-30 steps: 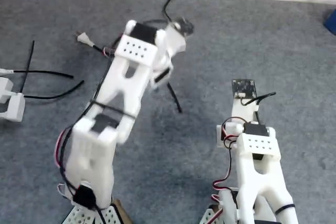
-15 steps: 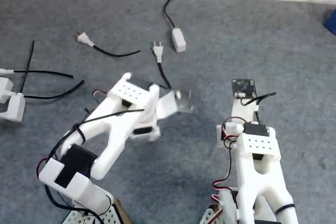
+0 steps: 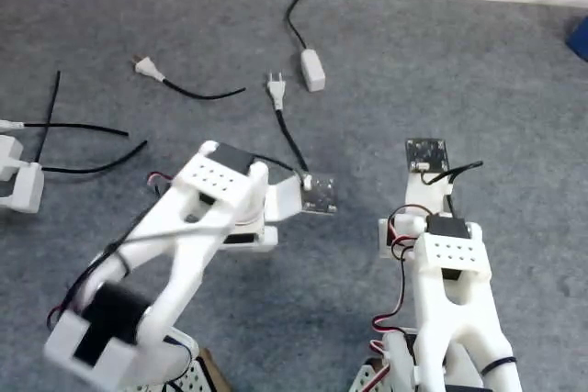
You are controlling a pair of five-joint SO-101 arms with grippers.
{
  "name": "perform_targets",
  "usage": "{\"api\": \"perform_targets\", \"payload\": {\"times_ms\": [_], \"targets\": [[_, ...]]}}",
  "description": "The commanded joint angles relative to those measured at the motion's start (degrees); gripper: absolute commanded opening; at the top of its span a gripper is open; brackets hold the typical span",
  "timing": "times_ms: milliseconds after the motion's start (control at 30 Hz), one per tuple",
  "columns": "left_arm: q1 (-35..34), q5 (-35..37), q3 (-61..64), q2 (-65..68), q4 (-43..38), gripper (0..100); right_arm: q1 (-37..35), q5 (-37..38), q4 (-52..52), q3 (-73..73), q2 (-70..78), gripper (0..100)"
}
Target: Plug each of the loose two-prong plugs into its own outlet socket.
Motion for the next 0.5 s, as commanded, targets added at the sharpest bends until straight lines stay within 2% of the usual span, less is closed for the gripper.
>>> {"api": "perform_targets", "payload": {"times_ms": [0,133,300,467], "targets": [[2.3,0.7,-0.2,-8.8,3.6,13,-0.7,0.2,-1.5,-0.6,-0.6,47.5],[5.1,2.1,1.6,-12.2,5.7,14,-0.8,0.2,-1.5,-0.6,-0.6,47.5],[8.6,3.3,8.8,-12.4,-0.4,14,-1.5,0.2,-1.5,-0.3,-0.6,47.5],[9.0,6.2,10.1,-12.5,-4.2,19,-1.5,0.2,-1.5,-0.3,-0.6,47.5]]}}
